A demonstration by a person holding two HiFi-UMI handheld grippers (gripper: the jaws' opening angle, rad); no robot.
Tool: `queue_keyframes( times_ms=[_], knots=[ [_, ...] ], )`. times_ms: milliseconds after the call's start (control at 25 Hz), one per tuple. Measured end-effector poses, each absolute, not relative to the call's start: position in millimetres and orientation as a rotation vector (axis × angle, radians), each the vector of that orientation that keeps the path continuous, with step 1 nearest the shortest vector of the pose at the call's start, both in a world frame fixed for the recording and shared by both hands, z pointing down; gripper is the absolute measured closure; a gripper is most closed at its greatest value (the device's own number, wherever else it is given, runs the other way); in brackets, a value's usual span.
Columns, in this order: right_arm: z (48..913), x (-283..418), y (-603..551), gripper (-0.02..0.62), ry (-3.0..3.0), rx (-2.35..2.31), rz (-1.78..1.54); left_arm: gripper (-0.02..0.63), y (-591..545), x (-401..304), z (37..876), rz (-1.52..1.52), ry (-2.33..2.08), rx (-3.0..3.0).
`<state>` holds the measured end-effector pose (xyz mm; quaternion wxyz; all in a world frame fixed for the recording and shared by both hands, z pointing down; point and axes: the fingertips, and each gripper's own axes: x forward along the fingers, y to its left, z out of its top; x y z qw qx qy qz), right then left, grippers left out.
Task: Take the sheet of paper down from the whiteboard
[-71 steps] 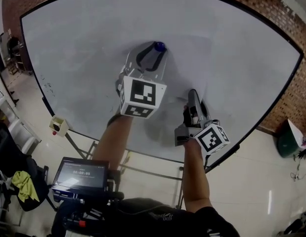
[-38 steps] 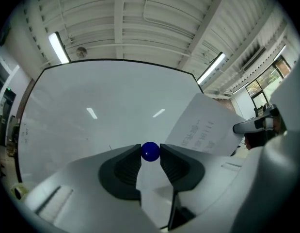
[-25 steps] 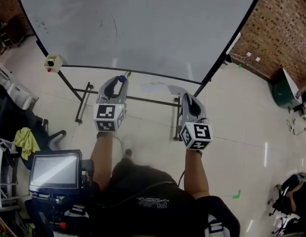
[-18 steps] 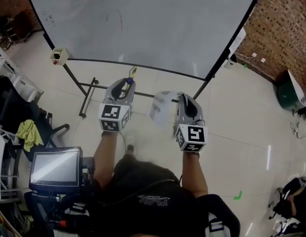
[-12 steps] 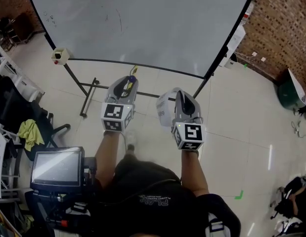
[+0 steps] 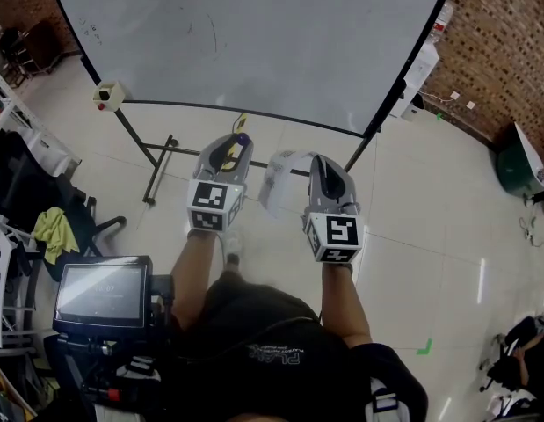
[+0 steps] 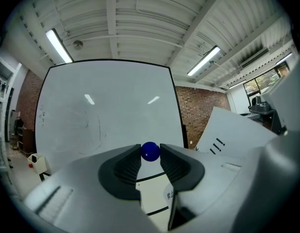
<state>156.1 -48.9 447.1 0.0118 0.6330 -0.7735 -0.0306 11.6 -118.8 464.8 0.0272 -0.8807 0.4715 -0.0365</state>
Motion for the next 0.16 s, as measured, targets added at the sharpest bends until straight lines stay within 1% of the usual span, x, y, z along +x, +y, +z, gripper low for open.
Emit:
queue_keyframes(
  times_ms=[160],
  knots=[
    [441.9, 155.3, -51.2, 0.581, -2.402, 1.965, -0.139, 0.483, -122.2, 13.2, 463.2, -0.115, 1.445, -2.711]
  ],
)
